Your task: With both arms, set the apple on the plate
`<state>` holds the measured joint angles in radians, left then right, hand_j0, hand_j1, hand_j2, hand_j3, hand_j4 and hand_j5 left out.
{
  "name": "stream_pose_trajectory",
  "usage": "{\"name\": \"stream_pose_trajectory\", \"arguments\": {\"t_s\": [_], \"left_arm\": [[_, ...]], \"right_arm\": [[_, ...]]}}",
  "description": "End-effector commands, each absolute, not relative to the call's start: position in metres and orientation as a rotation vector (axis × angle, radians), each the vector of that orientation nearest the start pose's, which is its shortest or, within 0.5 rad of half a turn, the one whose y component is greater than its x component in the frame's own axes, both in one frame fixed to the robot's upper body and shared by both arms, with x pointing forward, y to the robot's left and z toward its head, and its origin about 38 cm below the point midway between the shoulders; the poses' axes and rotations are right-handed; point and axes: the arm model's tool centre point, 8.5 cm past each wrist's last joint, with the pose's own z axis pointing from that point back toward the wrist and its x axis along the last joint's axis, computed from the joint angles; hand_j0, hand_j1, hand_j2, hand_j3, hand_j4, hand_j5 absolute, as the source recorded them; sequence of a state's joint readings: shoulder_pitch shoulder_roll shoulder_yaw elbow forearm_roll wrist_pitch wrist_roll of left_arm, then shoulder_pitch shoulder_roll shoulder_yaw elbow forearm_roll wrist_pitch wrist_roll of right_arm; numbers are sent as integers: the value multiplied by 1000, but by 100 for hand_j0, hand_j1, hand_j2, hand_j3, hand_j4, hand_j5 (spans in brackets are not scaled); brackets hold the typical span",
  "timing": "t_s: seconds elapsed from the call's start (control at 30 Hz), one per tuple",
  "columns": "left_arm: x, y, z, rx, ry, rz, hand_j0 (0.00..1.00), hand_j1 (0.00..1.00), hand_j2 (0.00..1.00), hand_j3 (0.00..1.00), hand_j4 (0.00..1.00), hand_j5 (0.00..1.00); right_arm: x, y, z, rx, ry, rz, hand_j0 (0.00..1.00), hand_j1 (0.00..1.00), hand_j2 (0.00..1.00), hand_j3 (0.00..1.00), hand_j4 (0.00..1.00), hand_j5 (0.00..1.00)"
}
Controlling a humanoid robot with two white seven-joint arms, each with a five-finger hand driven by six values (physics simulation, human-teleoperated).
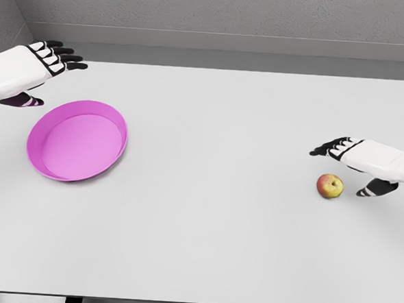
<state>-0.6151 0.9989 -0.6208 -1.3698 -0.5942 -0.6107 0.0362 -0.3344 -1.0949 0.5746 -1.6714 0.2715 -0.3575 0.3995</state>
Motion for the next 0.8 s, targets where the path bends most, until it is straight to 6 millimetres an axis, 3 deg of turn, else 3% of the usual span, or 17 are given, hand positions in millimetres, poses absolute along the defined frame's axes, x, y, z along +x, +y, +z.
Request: {"name": "stream_pose_trajectory", "arguments": {"t_s": [0.0,0.37,0.57,0.77], "left_arm": [[432,384,249,-1177,2208,2638,100,100,100,100,100,100],[432,384,248,-1178,2203,2642,100,100,100,100,100,100],[433,384,248,-1180,2204,2641,100,100,100,100,100,100],[433,384,247,-1180,2205,2645,100,100,100,100,100,100]], "right_arm": [[357,-352,161,-306,-1153,1925,100,100,100,100,100,100],[369,-358,163,-373,-1091,1862,100,100,100,100,100,100],[377,-342,162,-363,-1101,1879,100,100,100,100,100,100],[375,-341,157,-348,-1092,1882,100,100,100,100,100,100]]}}
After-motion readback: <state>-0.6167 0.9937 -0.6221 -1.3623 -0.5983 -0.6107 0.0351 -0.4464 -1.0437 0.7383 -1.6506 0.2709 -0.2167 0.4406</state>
